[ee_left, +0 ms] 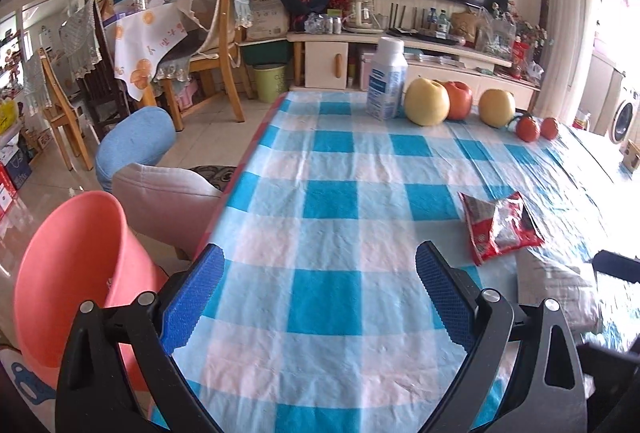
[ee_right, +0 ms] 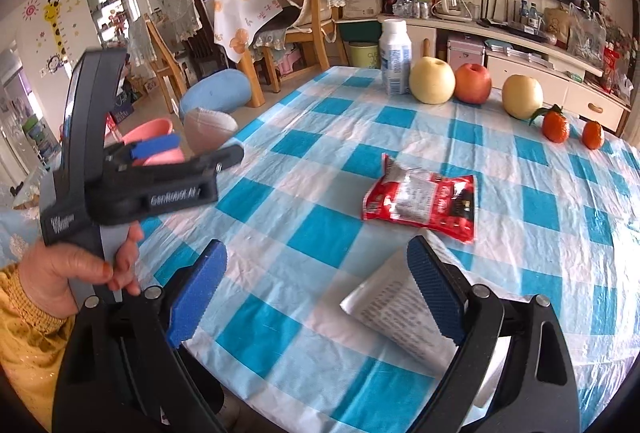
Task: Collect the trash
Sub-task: 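Grasp the large white barcode bag with the right tool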
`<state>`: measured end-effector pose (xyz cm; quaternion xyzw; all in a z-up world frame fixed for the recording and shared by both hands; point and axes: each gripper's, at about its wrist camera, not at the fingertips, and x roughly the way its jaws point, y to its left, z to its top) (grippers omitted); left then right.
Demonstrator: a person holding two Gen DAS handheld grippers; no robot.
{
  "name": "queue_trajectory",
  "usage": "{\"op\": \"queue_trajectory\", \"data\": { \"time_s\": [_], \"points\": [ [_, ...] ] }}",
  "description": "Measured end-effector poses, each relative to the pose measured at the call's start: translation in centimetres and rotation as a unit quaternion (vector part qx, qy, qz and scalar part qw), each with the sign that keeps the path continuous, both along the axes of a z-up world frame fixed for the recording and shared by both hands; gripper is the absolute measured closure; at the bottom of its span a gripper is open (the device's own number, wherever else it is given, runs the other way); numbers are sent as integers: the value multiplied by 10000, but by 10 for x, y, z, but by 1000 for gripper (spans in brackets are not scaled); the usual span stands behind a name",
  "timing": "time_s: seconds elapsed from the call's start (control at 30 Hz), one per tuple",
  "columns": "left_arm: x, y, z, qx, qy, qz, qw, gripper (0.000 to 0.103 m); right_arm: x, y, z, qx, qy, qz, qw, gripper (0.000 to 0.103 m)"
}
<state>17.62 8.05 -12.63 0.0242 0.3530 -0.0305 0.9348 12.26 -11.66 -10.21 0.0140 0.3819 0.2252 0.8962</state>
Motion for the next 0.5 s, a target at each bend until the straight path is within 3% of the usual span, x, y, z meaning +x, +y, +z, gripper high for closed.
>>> {"op": "queue_trajectory", "data": {
  "time_s": [0.27,0.5],
  "points": [
    [-19,-24,-7,-110,168,-406,9990,7,4,-50,0,162,151,11,9998,11],
    [-25,-46,-12,11,253,-745,9969,7,16,-85,-34,-57,543,226,9982,11]
  ]
}}
